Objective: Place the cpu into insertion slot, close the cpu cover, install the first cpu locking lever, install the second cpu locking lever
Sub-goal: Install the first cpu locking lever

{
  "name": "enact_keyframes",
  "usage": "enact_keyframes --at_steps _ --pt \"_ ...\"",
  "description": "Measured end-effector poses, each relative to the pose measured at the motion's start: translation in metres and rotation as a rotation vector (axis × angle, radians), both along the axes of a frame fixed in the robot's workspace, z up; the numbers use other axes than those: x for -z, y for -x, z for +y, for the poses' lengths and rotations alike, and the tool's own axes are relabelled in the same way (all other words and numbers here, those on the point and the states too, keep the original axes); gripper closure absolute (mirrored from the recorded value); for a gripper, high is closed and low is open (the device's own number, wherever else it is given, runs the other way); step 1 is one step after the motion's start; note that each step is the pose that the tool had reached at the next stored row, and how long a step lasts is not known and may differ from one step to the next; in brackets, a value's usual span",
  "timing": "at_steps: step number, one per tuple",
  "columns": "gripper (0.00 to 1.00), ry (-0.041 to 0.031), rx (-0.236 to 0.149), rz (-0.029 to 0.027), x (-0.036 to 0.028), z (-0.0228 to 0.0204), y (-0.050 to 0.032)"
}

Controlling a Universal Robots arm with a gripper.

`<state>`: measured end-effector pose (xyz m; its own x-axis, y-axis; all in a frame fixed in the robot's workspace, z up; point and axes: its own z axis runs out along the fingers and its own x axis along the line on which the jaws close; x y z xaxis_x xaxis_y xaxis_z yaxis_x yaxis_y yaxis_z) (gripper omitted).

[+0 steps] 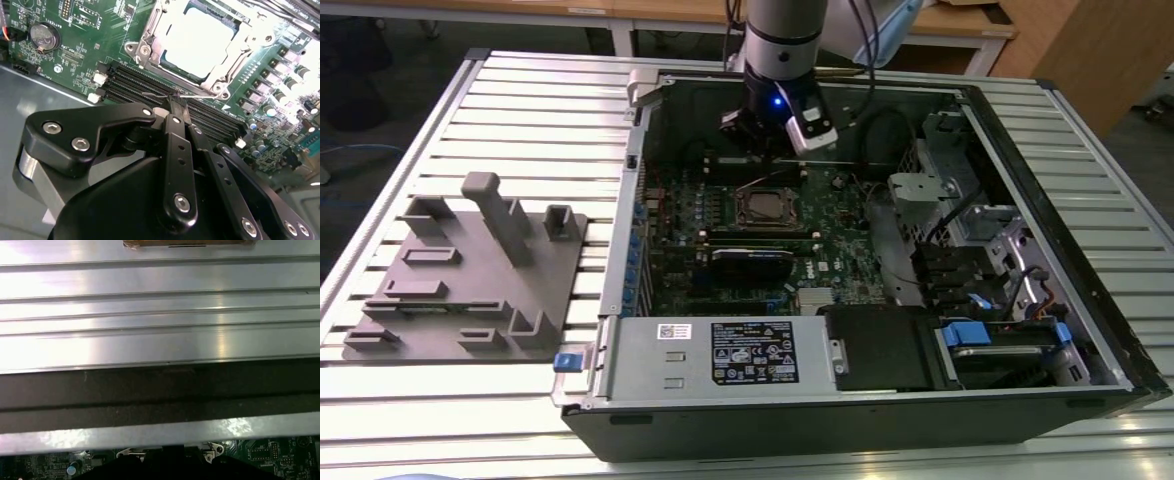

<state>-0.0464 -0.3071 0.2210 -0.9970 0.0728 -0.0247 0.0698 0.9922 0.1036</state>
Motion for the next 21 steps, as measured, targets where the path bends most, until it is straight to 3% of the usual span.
enact_keyframes --at_steps 9,21 --pt "0.89 0.0014 0.000 0.0001 0.0077 0.0011 -0.0034" --pt "0.89 0.0067 0.000 0.0000 0.0104 0.0036 -0.0133"
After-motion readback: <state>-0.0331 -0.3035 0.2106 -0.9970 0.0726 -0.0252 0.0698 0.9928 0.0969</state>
